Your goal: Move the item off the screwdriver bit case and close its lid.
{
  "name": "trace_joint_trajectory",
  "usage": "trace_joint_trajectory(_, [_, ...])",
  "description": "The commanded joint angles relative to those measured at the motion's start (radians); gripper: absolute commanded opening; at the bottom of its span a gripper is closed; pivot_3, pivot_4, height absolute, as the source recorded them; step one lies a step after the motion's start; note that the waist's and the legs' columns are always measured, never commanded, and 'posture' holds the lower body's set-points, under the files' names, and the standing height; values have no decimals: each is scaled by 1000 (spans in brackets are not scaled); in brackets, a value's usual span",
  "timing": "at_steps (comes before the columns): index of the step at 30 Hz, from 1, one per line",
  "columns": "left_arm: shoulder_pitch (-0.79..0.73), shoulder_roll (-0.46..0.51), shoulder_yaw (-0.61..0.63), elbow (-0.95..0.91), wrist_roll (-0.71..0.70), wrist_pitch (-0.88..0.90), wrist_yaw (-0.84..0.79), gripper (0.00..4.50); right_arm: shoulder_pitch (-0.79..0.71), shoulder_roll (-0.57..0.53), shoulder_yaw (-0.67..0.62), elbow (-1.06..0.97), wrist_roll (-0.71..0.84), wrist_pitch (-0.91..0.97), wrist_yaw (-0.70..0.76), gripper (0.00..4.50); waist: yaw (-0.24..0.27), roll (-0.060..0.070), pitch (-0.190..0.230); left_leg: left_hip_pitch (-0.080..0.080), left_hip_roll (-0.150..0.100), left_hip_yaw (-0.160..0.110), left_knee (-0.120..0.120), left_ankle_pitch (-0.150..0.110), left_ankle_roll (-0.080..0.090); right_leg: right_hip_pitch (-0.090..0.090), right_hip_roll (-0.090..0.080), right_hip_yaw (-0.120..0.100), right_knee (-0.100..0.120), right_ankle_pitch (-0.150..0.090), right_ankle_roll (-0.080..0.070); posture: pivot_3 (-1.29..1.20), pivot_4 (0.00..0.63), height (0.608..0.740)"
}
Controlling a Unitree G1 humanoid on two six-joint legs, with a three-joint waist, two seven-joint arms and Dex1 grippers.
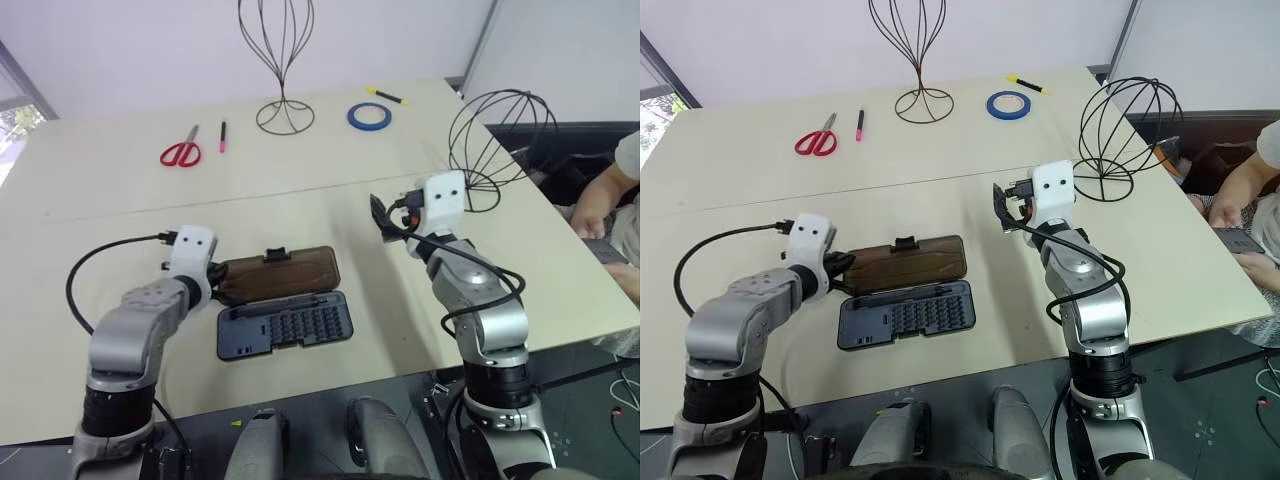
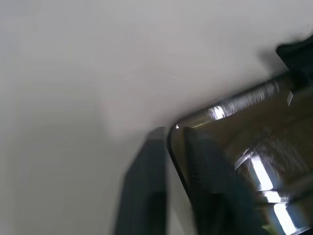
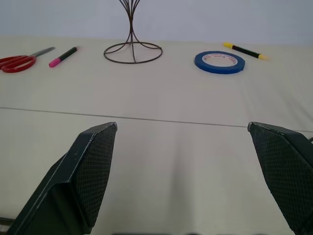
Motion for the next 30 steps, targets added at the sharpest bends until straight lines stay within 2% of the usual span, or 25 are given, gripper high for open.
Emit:
trace_joint_trajectory(1, [18, 14, -14, 13, -4, -13, -8, 2726, -28, -3, 0, -17, -4, -21, 4, 4500, 0, 0, 0, 0, 0, 0, 0, 0, 0, 0, 0, 0, 0, 0, 0, 0, 150, 740])
trace_joint_trajectory(4, [38, 44, -27, 8, -3, -57, -28, 4299, -28, -5, 0, -16, -5, -20, 7, 4500, 1, 0, 0, 0, 0, 0, 0, 0, 0, 0, 0, 0, 0, 0, 0, 0, 150, 740])
trace_joint_trajectory(5, [46, 54, -29, 8, -3, -68, -33, 4486, -28, -7, 0, -14, -6, -20, 8, 4500, 1, 0, 0, 0, 0, 0, 0, 0, 0, 0, 0, 0, 0, 0, 0, 0, 150, 740])
trace_joint_trajectory(12, [37, 56, 104, -7, -127, -138, -138, 4486, -53, -90, -6, 19, 29, -13, 117, 4500, 2, -1, 1, -1, 0, 0, 0, 0, 0, 0, 0, 0, -1, 0, 0, 0, 150, 740])
trace_joint_trajectory(15, [19, 110, 177, -1, -232, -156, -263, 4486, -100, -207, 40, 59, 71, -42, 319, 4500, 0, -1, 2, -1, 0, 0, 0, 0, 0, 0, 0, -1, -1, 0, 0, 0, 150, 740])
trace_joint_trajectory(21, [-17, 223, 219, 52, -356, -197, -428, 4486, -258, -365, 134, 238, 89, -159, 648, 4500, -4, -2, 3, -1, 0, 0, 0, 0, 0, 0, 1, -1, -1, 0, 0, 0, 150, 740])
trace_joint_trajectory(25, [42, 295, 203, -3, -435, -233, -558, 4486, -382, -379, 229, 426, 65, -192, 818, 4500, -6, -4, 4, -1, 0, 0, 0, 0, 0, 0, 1, -1, -2, 0, 0, 0, 150, 740])
trace_joint_trajectory(30, [137, 364, 199, -75, -491, -284, -651, 4486, -468, -324, 343, 636, -34, -339, 901, 4500, -2, -6, 6, -1, 1, 0, 0, 0, 0, 0, 0, -1, -2, 0, -1, 0, 150, 740])
